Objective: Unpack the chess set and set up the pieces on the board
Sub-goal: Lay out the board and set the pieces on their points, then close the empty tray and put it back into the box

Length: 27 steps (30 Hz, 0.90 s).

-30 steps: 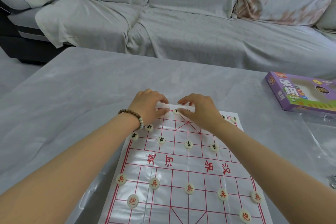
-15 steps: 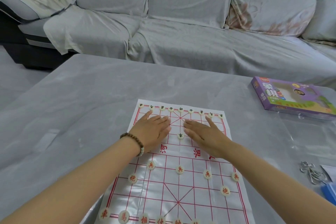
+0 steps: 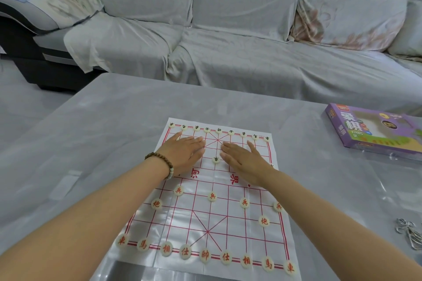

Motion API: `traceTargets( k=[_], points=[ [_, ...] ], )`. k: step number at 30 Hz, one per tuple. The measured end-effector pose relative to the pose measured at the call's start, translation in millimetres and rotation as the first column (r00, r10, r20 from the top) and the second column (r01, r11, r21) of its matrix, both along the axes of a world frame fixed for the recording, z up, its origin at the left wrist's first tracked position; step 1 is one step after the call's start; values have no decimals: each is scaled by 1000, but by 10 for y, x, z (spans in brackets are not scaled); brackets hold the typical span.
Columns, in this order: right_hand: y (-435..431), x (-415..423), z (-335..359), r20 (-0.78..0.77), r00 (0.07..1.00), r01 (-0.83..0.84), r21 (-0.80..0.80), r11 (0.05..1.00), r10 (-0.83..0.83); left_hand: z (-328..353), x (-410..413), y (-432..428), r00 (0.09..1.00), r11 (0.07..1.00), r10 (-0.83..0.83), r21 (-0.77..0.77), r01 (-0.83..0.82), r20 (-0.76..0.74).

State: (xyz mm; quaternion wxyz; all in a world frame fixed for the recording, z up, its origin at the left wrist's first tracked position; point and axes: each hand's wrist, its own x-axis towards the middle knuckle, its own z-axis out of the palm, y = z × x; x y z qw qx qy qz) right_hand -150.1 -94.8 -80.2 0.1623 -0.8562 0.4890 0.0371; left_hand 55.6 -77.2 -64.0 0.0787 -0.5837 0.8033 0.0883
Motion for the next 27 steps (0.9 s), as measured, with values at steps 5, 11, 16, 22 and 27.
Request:
traceTargets(
  k=[5, 11, 16, 22, 27],
  points=[
    [-56, 45, 55, 87, 996, 30, 1, 1000, -30, -1, -13, -98, 994, 999, 31, -35, -35, -107],
    [116, -193, 257, 210, 968, 132, 36, 991, -137, 105, -106, 6, 980, 993, 100, -39, -108, -171],
    [423, -857, 693, 380, 880, 305, 13, 952, -287, 372, -672, 446, 951, 982, -26, -187, -34, -307],
    [923, -2112, 1040, 452, 815, 426, -44, 903, -363, 422, -1884, 1020, 849, 987, -131, -148, 63, -512],
    [1489, -3072, 1052, 445, 746, 565, -32, 824, -494, 315, -2973, 1273, 819, 979, -188, -41, 198, -542]
  ],
)
